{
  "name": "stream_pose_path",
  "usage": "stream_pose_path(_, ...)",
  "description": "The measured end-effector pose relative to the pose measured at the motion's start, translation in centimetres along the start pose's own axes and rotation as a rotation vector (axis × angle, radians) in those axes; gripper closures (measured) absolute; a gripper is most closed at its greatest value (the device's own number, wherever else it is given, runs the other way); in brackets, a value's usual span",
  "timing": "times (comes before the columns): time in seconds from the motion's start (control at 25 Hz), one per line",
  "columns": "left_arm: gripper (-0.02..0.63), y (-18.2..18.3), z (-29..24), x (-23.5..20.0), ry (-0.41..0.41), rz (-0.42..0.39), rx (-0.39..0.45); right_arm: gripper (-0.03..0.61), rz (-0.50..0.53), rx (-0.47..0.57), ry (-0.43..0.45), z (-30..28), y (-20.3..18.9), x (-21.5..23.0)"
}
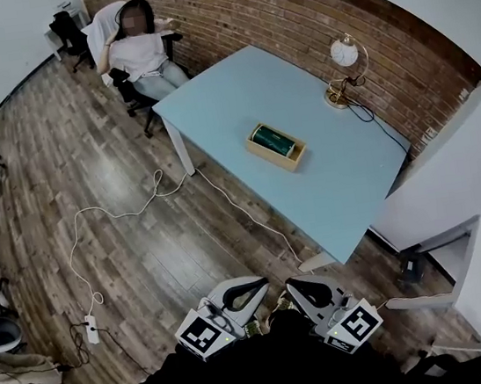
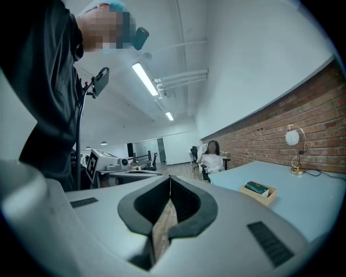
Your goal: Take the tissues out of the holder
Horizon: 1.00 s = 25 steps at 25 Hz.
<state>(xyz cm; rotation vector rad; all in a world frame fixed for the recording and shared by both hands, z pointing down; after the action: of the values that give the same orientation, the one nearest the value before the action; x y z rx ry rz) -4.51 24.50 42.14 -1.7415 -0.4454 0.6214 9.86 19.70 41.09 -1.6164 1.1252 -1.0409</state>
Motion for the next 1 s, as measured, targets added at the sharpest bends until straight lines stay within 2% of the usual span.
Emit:
stream_pose_path(0.52, 0.603, 1.6, -4.5, -4.7, 0.018, -0.012, -0.004, 0.572, 0.024, -0.006, 0.033, -2.9, 1.8, 6.6)
stream_pose_path(1.0, 0.603, 4.0, -10.9, -8.2, 0.041, -0.015, -0.006, 0.572, 0.028, 0.000, 0.051, -3.6, 3.1, 14.3)
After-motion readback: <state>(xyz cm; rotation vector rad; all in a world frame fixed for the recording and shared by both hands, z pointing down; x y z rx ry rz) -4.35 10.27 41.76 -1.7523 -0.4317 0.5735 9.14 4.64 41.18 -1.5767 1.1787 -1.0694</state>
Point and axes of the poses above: the fingertips, and each gripper's own axes: z backward along the fingers, x to its right, y out of its top, the point moved 7 cm from there along z, backward along the fingers, and after that the axes turned 10 degrees about -x, right-handed, at the moved point
